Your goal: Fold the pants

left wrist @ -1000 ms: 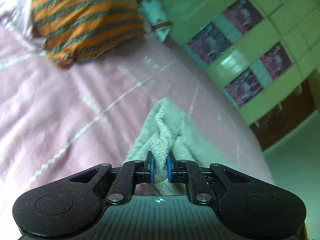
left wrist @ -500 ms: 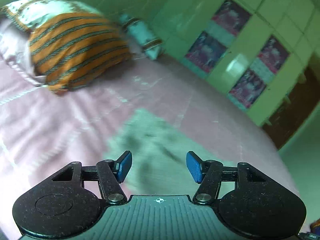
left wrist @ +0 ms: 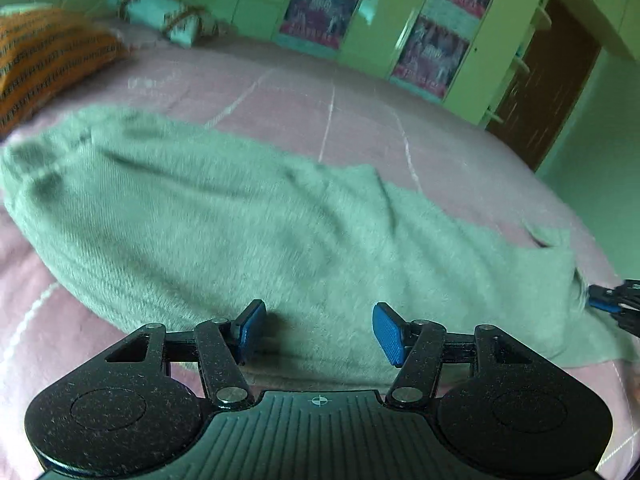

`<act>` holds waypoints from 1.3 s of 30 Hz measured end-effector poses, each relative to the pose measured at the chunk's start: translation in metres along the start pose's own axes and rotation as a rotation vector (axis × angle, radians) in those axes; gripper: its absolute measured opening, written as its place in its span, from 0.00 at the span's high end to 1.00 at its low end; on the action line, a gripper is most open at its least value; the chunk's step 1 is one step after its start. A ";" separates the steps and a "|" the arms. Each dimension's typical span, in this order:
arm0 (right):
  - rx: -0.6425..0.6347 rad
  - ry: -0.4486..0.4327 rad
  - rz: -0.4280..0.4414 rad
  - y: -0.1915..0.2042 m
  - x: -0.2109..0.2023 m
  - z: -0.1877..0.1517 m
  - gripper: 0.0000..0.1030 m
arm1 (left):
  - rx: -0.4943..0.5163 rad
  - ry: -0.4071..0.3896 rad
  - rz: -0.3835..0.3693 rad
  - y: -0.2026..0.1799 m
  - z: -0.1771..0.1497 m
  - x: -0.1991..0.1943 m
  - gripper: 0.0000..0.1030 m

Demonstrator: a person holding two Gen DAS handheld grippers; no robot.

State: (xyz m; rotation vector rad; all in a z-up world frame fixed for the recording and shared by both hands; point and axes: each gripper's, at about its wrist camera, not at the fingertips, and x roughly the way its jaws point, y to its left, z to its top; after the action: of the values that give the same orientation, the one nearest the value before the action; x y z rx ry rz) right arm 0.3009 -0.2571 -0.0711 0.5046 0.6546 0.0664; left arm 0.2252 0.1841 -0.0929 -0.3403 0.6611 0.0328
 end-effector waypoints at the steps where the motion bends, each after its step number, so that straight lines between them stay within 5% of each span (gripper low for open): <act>1: 0.001 0.006 -0.002 -0.001 0.006 0.002 0.90 | -0.001 -0.010 0.011 0.000 0.002 -0.006 0.42; 5: -0.032 0.029 -0.039 -0.001 0.018 0.004 0.89 | 0.078 0.046 0.057 -0.002 -0.005 0.004 0.42; 8: -0.058 0.035 -0.053 -0.002 0.019 0.003 1.00 | 0.158 0.049 0.102 -0.013 -0.010 0.015 0.42; 15: -0.040 -0.093 0.015 0.007 -0.068 -0.016 1.00 | 0.145 0.048 0.081 -0.011 -0.011 0.010 0.39; 19: 0.054 0.071 -0.063 -0.028 -0.043 -0.048 1.00 | 0.135 0.056 0.064 -0.008 -0.007 0.015 0.39; 21: 0.117 0.045 -0.040 -0.035 -0.048 -0.045 0.98 | 0.131 0.059 0.054 -0.007 -0.006 0.014 0.39; 22: 0.107 0.002 -0.057 -0.031 -0.056 -0.042 0.90 | 0.126 0.057 0.048 -0.006 -0.007 0.013 0.39; 25: -0.009 -0.084 -0.073 -0.008 -0.066 -0.028 0.90 | 0.122 0.048 0.047 -0.005 -0.007 0.017 0.39; 33: -0.384 -0.027 -0.216 0.060 0.014 -0.006 0.85 | 0.117 0.052 0.033 -0.003 -0.007 0.016 0.38; 36: -0.412 0.000 -0.267 0.059 0.029 0.002 0.92 | 0.116 0.050 0.029 -0.002 -0.007 0.017 0.38; 37: -0.373 -0.007 -0.268 0.053 0.027 0.005 1.00 | 0.117 0.048 0.028 -0.002 -0.007 0.017 0.38; 39: -0.288 -0.063 -0.246 0.037 0.005 0.008 1.00 | 0.119 0.044 0.023 -0.002 -0.008 0.016 0.38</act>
State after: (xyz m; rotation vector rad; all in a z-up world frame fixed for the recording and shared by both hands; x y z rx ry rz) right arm 0.3136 -0.2270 -0.0508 0.1458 0.6287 -0.0866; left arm 0.2335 0.1784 -0.1084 -0.2194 0.7071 0.0084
